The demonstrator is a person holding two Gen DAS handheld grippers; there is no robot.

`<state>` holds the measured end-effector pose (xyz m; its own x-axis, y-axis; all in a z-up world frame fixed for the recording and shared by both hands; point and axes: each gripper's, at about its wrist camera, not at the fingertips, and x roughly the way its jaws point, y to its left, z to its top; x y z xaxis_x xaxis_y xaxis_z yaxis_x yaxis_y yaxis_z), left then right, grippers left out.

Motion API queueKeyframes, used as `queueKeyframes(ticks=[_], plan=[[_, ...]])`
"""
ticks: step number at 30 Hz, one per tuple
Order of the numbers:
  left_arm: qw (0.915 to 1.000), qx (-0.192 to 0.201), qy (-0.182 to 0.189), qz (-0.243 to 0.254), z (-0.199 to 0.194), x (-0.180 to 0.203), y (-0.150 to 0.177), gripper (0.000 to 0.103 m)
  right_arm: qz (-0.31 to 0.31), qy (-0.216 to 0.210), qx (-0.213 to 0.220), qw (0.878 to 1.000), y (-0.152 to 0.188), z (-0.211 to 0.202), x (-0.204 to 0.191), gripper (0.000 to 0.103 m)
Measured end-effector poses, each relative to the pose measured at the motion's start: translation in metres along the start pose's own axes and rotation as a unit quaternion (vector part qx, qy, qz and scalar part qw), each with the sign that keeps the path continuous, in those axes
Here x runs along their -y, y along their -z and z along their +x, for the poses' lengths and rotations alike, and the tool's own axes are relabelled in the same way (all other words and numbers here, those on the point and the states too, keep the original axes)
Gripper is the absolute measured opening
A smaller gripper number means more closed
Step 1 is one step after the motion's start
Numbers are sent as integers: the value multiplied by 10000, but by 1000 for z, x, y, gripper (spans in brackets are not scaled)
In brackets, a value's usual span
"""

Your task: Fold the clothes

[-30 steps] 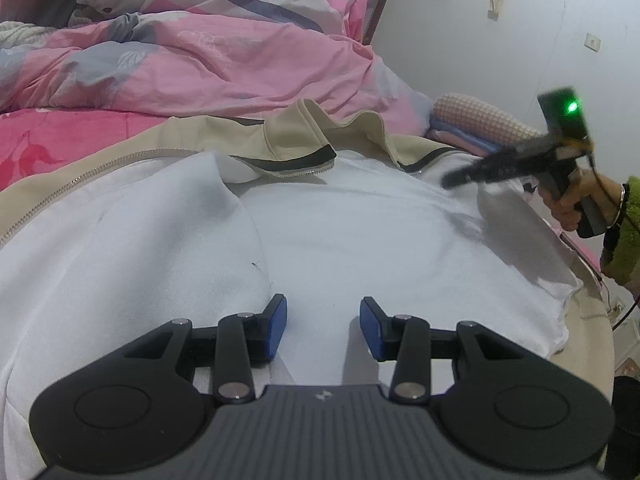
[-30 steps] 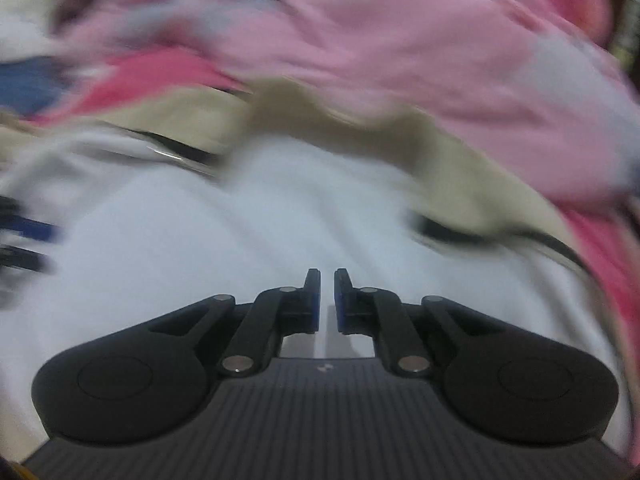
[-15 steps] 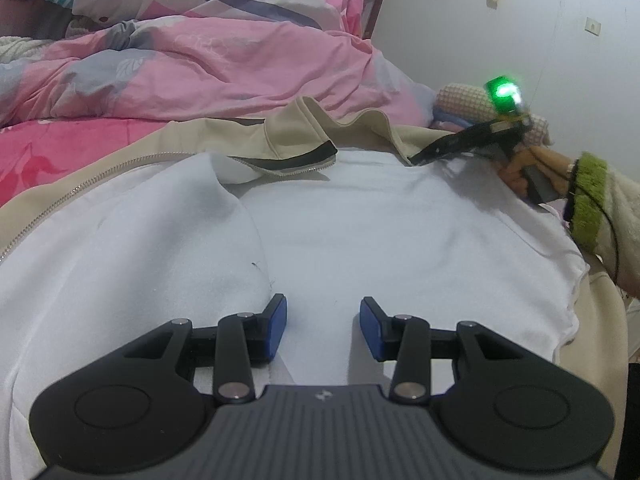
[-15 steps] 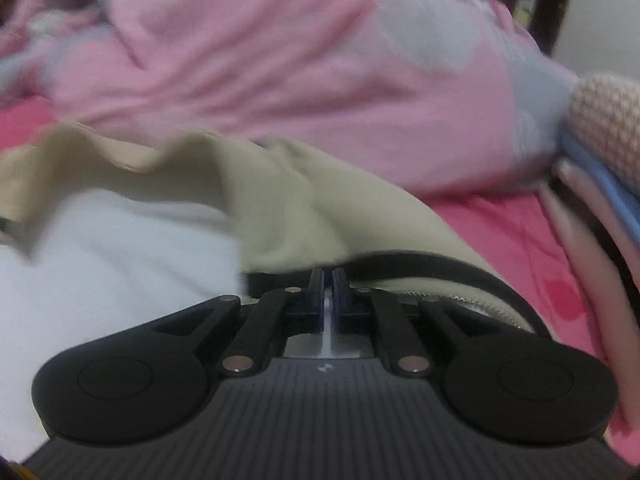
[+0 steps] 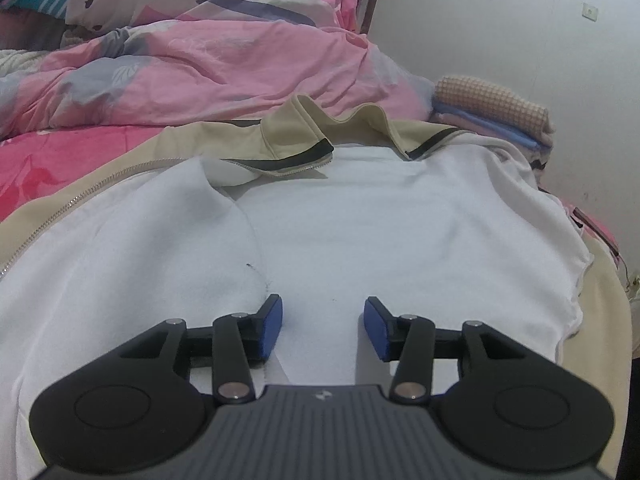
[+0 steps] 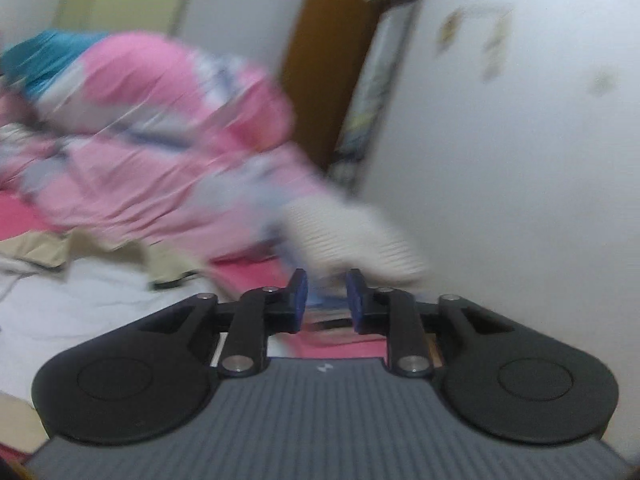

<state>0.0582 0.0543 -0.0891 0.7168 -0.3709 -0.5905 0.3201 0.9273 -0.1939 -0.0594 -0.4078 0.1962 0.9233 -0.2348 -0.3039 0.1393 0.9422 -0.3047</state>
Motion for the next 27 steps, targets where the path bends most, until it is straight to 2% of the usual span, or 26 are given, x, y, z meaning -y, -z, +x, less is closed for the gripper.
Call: queueKeyframes(ticks=[3,5,6,9,11,13,15,17,19,21,22,24,26,27], plan=[[10000,-43,-76,28,-1,3,-2,48,60,292,0,9996,-8,-63,24,28],[9999,-83,-134,47,-2,5,-3,48,75,254,-139,9996,-4,-82,20,29],[9998,-108,-159,50,-2,6,-4,49,65,175,-221,9996,2,-84,10,30],[9996,-180,-227,59,-4,10,-7,53,323,-619,-597,9958,42,-58,-43,30],[9992,-244,-297,83,-4,13,-9,54,793,-1484,-932,9813,81,-19,-90,30],[9987,-308,-391,124,-3,16,-10,54,1172,-2329,-1362,9558,116,28,-146,28],[9975,-395,-541,215,-2,22,-11,54,1435,-2805,-1485,9374,135,69,-195,29],[9959,-483,-695,311,0,28,-12,55,1545,-3376,-1722,9124,144,112,-241,28],[9946,-517,-816,390,1,33,-11,56,1403,-3633,-1974,8996,153,141,-276,28],[9939,-530,-883,404,1,35,-11,56,1379,-3621,-2201,8952,164,165,-283,22],[9939,-527,-884,392,1,35,-11,57,1605,-3578,-2194,8934,169,167,-268,15],[9941,-517,-882,368,0,34,-10,57,2073,-3484,-2167,8881,178,169,-236,15],[9940,-509,-890,373,1,35,-10,57,2558,-2920,-2151,8961,188,171,-197,15],[9939,-504,-902,374,1,36,-10,57,2756,-2756,-2111,8964,192,168,-184,14]])
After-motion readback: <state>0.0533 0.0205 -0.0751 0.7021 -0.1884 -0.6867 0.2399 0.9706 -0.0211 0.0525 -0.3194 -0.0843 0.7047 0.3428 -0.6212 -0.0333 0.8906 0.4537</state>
